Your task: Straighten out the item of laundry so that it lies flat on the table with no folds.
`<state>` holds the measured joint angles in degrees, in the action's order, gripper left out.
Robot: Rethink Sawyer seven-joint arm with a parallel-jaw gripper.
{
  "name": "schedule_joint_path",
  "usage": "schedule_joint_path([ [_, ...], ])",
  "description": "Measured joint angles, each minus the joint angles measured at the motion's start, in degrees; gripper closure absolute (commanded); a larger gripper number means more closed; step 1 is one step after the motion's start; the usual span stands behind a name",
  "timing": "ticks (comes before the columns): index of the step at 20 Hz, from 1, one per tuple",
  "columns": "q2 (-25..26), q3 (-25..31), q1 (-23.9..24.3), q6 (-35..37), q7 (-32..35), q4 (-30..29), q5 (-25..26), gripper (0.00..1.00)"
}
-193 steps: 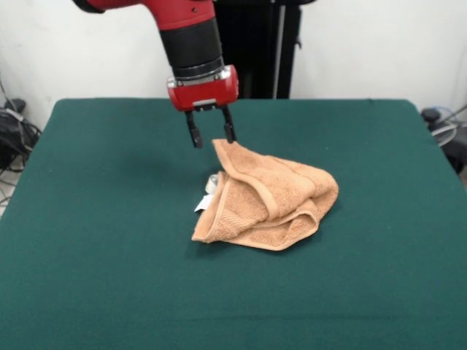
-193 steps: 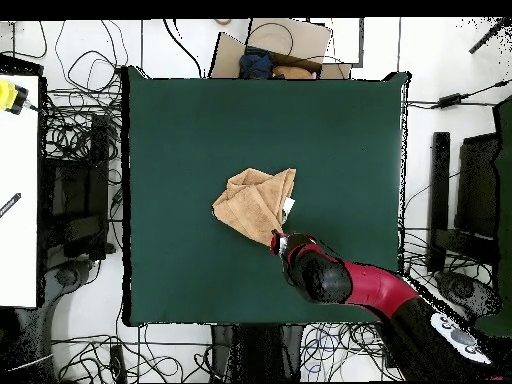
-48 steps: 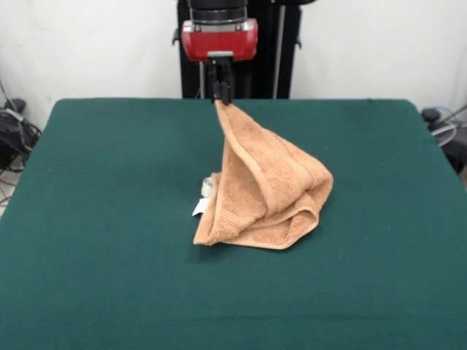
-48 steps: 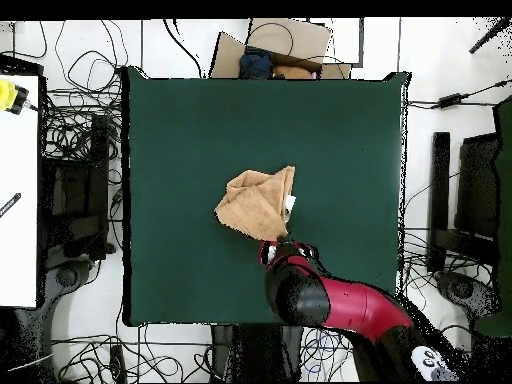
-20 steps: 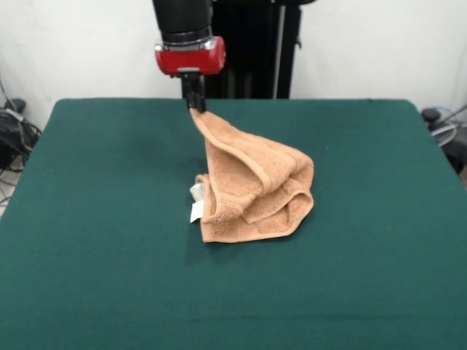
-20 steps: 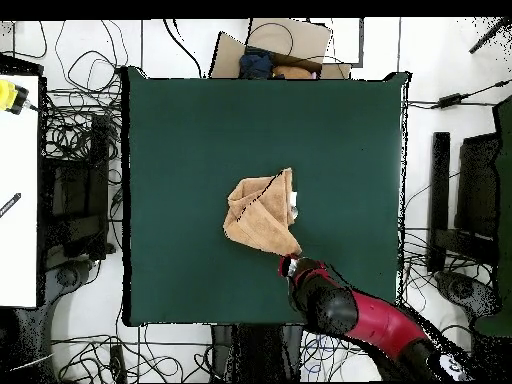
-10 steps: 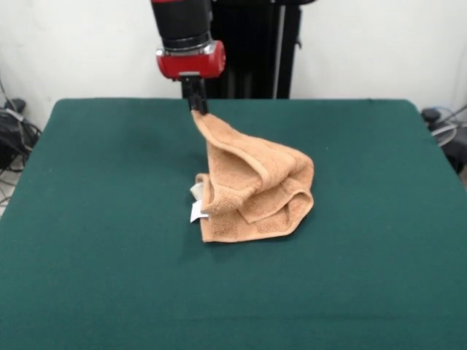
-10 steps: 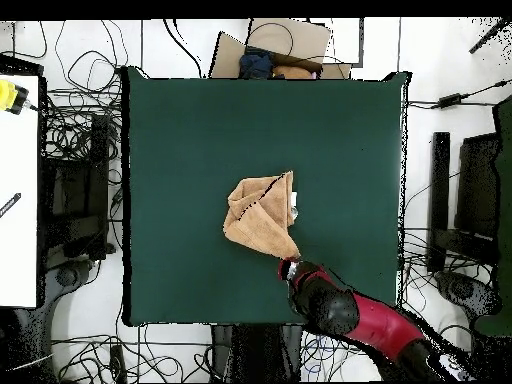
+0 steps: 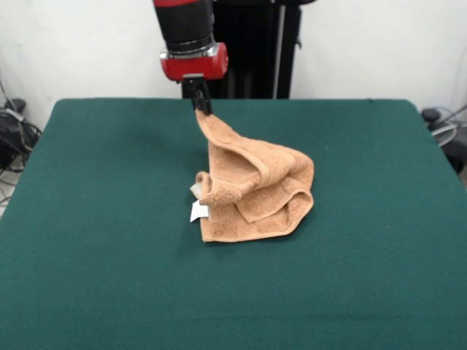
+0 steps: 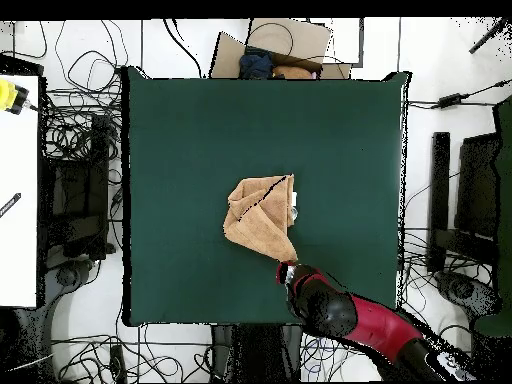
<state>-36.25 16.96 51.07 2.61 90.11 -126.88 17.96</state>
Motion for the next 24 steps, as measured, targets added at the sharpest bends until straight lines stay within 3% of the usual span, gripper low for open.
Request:
schedule_joint_path([
  [24,5.4,0.9,4.3,0.0,0.0,1.9,2.3,1.0],
])
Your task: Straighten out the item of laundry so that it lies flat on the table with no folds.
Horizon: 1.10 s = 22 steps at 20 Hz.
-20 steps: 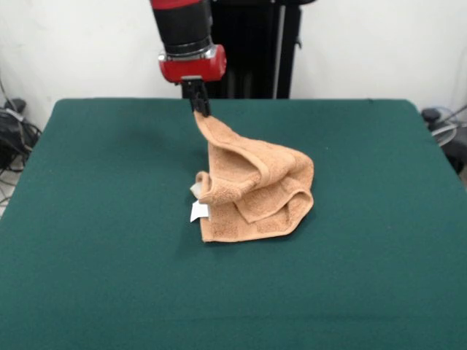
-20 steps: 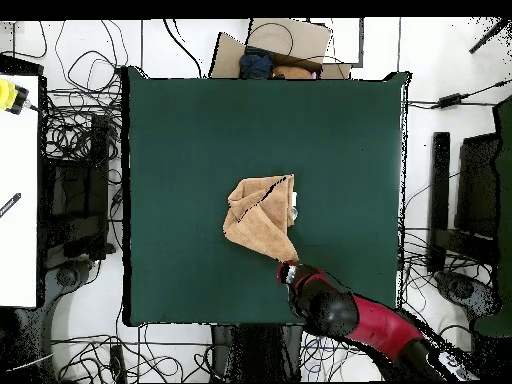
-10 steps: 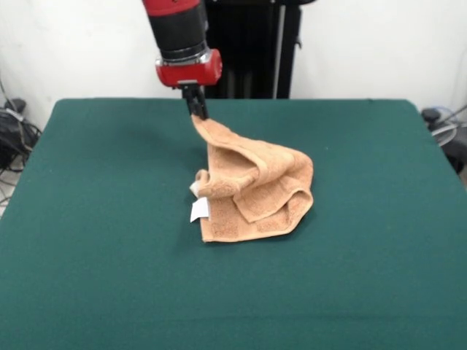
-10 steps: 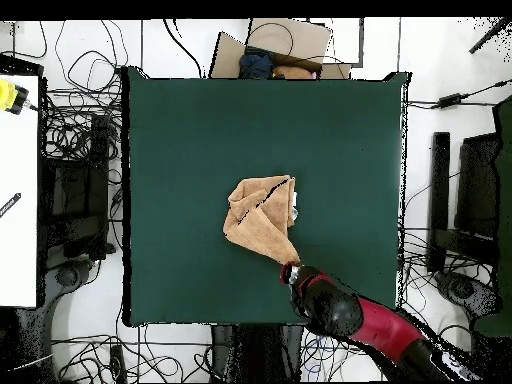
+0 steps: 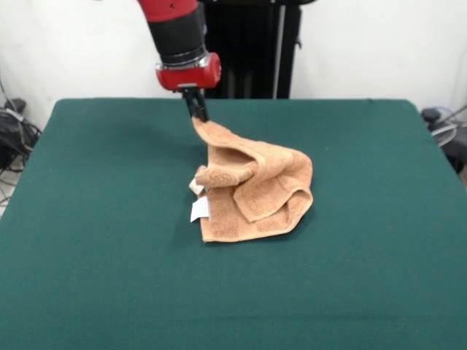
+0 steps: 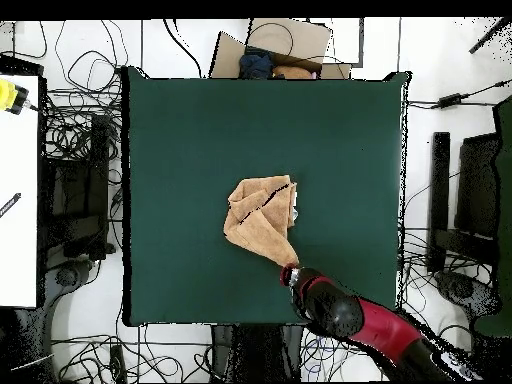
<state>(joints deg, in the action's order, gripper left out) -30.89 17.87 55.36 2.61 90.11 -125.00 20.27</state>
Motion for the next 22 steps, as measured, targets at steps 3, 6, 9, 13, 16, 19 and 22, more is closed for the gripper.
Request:
schedule_joint_path([
  [3,0.5,0.8,1.0,0.0,0.0,0.7,0.1,1.0],
  [6,0.9,2.1,2.0,0.3,0.0,1.6,0.1,1.0],
  [9,1.5,3.9,2.9,2.0,0.0,3.0,0.1,1.0],
  [13,1.6,5.1,3.3,3.9,0.0,3.9,0.2,1.0],
  [16,1.6,5.8,3.6,5.9,0.0,4.7,0.2,1.0],
  [19,1.6,6.8,4.1,7.3,0.0,5.4,0.2,1.0],
  [22,1.6,7.0,4.4,8.1,0.0,5.9,0.2,1.0],
])
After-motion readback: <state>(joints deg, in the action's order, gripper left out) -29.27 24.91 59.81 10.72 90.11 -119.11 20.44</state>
